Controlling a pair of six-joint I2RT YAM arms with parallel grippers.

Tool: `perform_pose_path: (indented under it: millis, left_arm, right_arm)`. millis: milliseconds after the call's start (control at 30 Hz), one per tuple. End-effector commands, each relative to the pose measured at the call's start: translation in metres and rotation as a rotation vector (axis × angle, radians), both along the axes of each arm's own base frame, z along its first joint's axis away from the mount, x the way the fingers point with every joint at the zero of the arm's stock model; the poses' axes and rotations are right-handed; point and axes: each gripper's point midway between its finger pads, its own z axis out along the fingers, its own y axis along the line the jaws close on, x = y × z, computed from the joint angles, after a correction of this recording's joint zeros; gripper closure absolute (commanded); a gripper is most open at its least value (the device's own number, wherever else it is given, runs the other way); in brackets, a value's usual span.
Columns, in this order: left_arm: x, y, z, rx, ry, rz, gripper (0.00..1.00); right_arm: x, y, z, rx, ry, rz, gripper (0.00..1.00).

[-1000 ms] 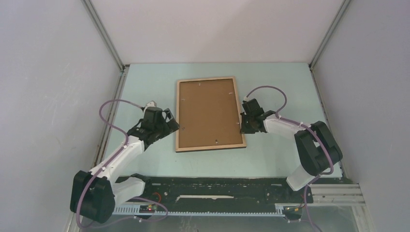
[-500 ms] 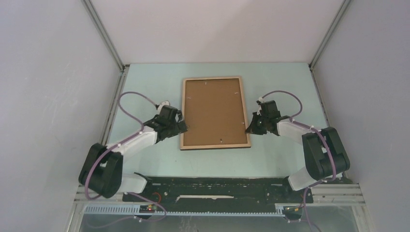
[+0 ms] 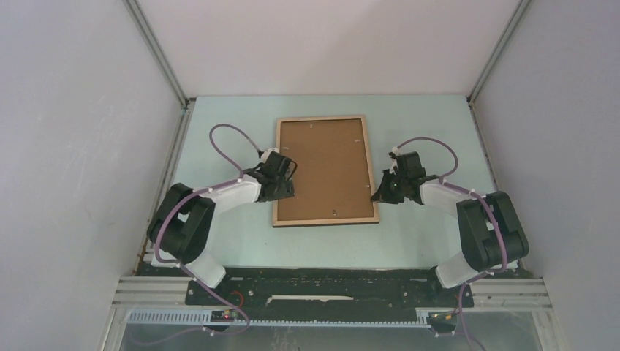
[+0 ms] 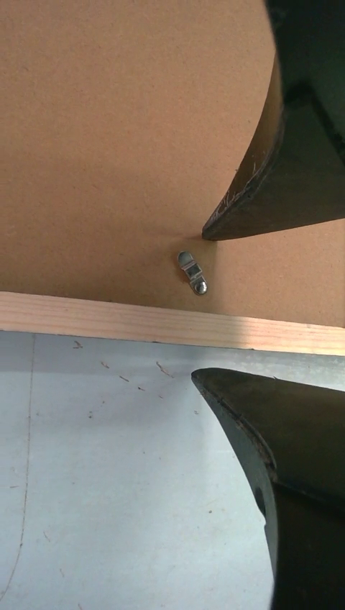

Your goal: Put the photo into the frame

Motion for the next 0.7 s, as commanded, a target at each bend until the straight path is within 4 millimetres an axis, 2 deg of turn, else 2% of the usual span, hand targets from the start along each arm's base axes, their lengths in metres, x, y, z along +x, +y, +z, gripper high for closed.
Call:
perform_pose_path:
  millis: [0, 100, 233, 367, 467, 667]
  left_arm:
    - [0.018, -0.005, 0.008, 0.015, -0.038, 0.005, 0.3]
    - [0.021, -0.003, 0.005, 0.032, -0.03, 0.027, 0.34]
    - [0.02, 0.003, -0.001, 0.054, -0.014, 0.069, 0.48]
    - [0.023, 0.007, 0.002, 0.055, -0.032, 0.107, 0.63]
    - [0.026, 0.009, 0.002, 0.047, -0.036, 0.122, 0.68]
    - [0.03, 0.006, -0.008, -0.08, -0.002, 0.199, 0.84]
  right_arm:
    - [-0.005, 0.008, -0.007, 0.042, 0.038, 0.02, 1.0]
    - [-0.005, 0.009, -0.007, 0.044, 0.038, 0.026, 1.0]
    - [-0.004, 0.01, -0.007, 0.048, 0.038, 0.03, 1.0]
    - [-0.005, 0.011, -0.007, 0.054, 0.04, 0.037, 1.0]
    - [-0.005, 0.012, -0.008, 0.057, 0.042, 0.04, 1.0]
    - [-0.005, 0.013, -0.008, 0.063, 0.046, 0.045, 1.0]
